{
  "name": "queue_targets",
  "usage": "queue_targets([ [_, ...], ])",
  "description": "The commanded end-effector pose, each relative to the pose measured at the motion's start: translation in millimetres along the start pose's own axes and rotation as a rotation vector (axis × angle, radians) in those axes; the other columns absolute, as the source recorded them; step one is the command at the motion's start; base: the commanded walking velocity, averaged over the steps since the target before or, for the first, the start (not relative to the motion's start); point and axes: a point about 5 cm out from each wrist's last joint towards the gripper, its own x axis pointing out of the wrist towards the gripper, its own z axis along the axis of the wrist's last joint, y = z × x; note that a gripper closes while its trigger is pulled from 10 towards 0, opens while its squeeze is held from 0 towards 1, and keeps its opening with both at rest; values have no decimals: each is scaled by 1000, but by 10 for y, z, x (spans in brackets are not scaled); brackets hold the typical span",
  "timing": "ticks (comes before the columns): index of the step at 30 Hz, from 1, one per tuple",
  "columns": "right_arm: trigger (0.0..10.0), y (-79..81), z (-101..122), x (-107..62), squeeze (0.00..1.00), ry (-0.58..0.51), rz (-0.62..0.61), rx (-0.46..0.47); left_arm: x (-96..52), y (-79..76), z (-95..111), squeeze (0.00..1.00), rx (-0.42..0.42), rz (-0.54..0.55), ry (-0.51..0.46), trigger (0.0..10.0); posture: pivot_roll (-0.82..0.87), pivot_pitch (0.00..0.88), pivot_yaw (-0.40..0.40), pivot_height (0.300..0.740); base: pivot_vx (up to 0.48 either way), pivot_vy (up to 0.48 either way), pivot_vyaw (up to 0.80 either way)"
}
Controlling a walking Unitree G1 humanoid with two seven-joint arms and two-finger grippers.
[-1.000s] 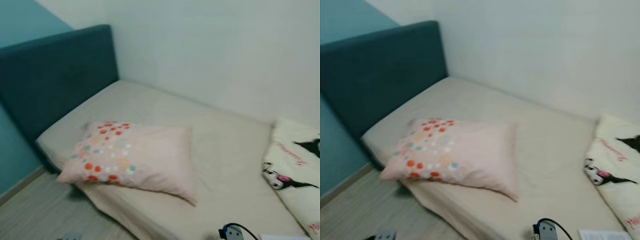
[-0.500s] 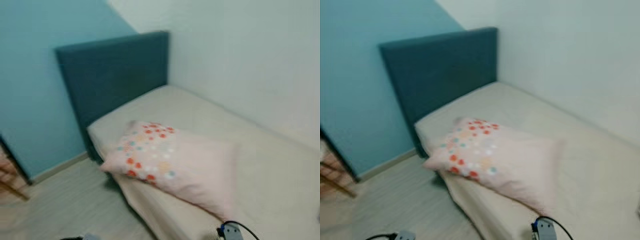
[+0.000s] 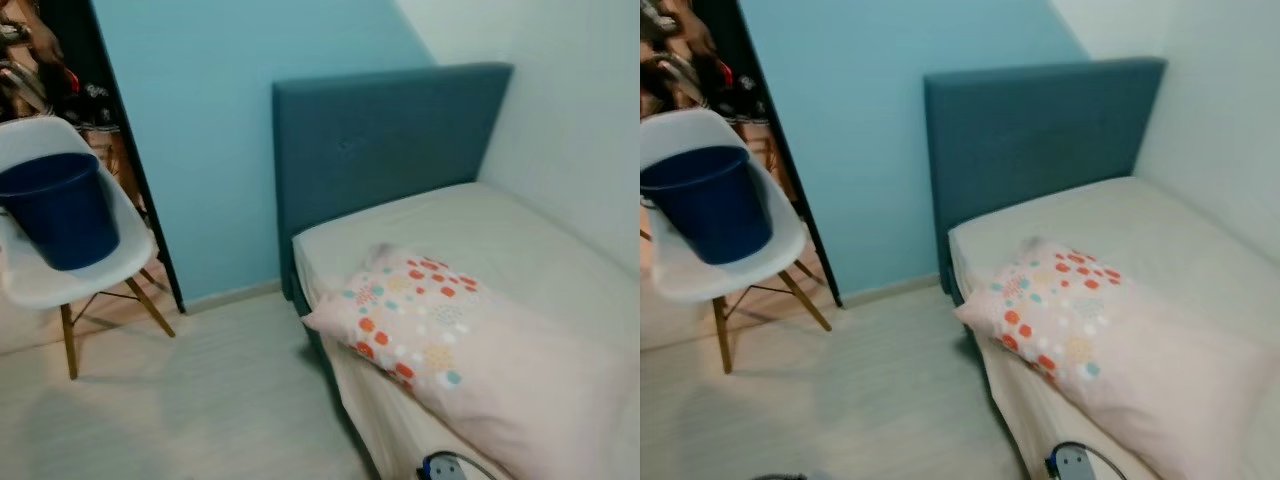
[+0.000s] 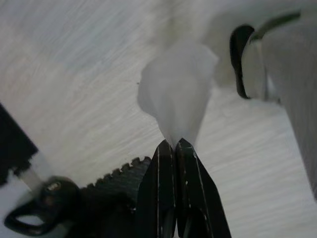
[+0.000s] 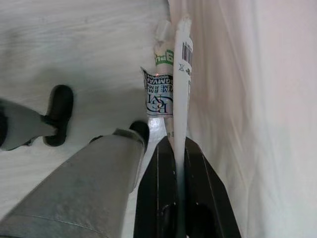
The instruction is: Clean up the room
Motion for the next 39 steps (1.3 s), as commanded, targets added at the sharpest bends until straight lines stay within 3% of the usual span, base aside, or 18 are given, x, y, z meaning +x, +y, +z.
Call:
queue_targets([
  [1,10000,66,10,10,0,0,17,-27,-3,-101,-4,0,1,-33,3,10000,-28,0,-55,740,0,0,794],
  [12,10000,114,-21,11,0,8,29,-41,2,-161,78,0,-1,-59,-10,10000,-25,0,-47,740,0,0,794],
  [25,10000,142,-22,15,0,7,15,-73,4,-113,62,0,-5,-37,1,10000,-21,0,-41,740,0,0,773],
  [32,10000,100,-29,13,0,18,-23,-73,8,-56,87,0,-59,-1,-7,10000,-19,0,-42,740,383,0,0],
  [33,10000,90,-31,12,0,19,-27,-69,9,22,108,0,-117,13,-28,10000,-16,0,-45,740,480,0,0],
  [39,10000,75,-42,10,0,28,-41,-58,3,227,136,0,-167,34,-80,10000,-12,0,-47,740,480,0,0],
])
